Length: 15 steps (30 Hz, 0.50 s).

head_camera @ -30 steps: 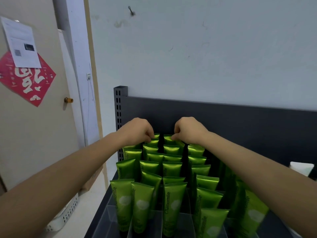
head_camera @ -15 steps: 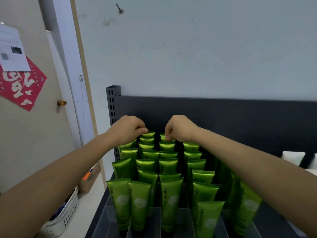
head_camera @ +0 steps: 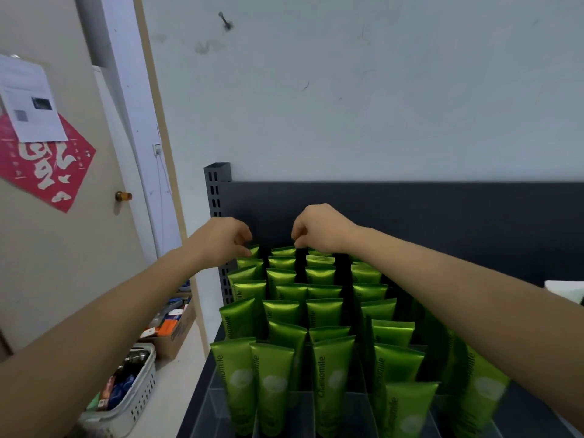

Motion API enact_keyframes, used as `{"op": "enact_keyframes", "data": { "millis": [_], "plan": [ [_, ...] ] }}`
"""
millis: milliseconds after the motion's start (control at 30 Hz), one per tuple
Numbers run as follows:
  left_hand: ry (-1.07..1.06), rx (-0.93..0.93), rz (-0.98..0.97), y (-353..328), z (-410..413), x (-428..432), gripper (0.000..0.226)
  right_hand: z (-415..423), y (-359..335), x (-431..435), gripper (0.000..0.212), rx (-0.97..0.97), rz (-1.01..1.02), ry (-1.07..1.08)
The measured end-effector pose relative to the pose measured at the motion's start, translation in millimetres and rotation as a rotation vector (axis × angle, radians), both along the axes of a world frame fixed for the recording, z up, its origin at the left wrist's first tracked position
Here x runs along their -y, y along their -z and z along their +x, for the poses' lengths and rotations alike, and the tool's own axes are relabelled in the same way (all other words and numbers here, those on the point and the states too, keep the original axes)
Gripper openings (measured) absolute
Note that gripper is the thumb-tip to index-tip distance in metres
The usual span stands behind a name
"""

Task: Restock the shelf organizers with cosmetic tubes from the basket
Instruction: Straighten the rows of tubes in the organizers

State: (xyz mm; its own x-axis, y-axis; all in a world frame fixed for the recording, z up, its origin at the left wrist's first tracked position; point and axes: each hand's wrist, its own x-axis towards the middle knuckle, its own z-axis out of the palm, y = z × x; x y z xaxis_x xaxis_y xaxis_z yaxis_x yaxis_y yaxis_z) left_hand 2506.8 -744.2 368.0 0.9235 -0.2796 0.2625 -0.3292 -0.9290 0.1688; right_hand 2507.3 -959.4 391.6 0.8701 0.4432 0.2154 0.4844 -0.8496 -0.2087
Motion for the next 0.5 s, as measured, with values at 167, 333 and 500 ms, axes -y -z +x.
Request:
{"op": "enact_keyframes", "data": {
  "millis": [167, 333, 500],
  "plan": [
    [0.011, 0.006, -0.036, 3, 10, 2, 0.019, 13, 13, -18, 0.005, -0.01, -0.112, -0.002],
    [0.04, -0.043, -0.074, -2, 16, -1, 0.016, 19, 14, -24, 0.007, -0.015, -0.096, 0.024],
    [0.079, -0.012, -0.089, -3, 14, -5, 0.016, 16, 11, -20, 0.015, -0.046, -0.11, -0.011]
  ]
}}
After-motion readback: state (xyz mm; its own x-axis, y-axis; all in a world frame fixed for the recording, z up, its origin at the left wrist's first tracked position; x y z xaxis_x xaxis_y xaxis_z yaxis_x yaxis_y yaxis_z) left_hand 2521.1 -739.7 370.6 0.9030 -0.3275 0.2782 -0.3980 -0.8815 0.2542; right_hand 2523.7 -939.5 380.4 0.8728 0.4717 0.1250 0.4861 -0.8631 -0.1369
